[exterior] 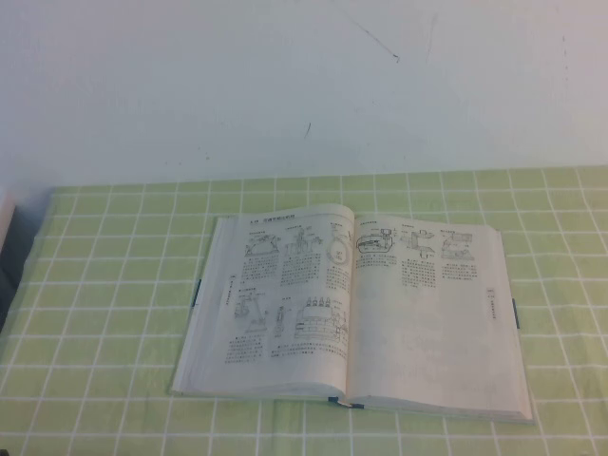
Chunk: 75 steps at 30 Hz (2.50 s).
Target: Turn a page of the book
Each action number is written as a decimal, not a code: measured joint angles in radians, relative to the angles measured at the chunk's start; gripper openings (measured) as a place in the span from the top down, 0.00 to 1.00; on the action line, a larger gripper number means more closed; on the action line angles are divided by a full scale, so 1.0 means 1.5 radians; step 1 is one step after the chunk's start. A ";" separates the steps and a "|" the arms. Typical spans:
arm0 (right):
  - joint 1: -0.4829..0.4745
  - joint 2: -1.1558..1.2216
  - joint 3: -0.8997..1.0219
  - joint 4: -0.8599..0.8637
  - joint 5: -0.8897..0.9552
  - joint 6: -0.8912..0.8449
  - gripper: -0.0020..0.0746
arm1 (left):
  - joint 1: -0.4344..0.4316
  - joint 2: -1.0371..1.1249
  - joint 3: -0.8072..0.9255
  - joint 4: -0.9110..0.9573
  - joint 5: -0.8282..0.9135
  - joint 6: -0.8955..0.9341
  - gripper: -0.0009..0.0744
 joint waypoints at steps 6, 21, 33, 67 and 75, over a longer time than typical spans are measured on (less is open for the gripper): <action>0.000 0.000 0.000 0.000 0.000 0.000 0.98 | 0.000 0.000 0.000 0.000 0.000 0.000 0.99; 0.000 0.000 0.000 0.000 0.000 0.000 0.98 | 0.000 0.000 0.000 0.006 0.000 0.011 0.99; 0.000 0.000 0.000 0.000 0.000 0.000 0.98 | 0.000 0.000 0.000 0.014 0.001 0.012 0.99; 0.000 0.000 0.001 -0.005 -0.597 0.035 0.98 | 0.000 0.000 0.002 0.017 -0.565 0.000 0.99; 0.000 0.000 -0.018 0.000 -0.586 0.030 0.98 | 0.000 0.000 -0.029 -0.060 -0.521 -0.005 0.99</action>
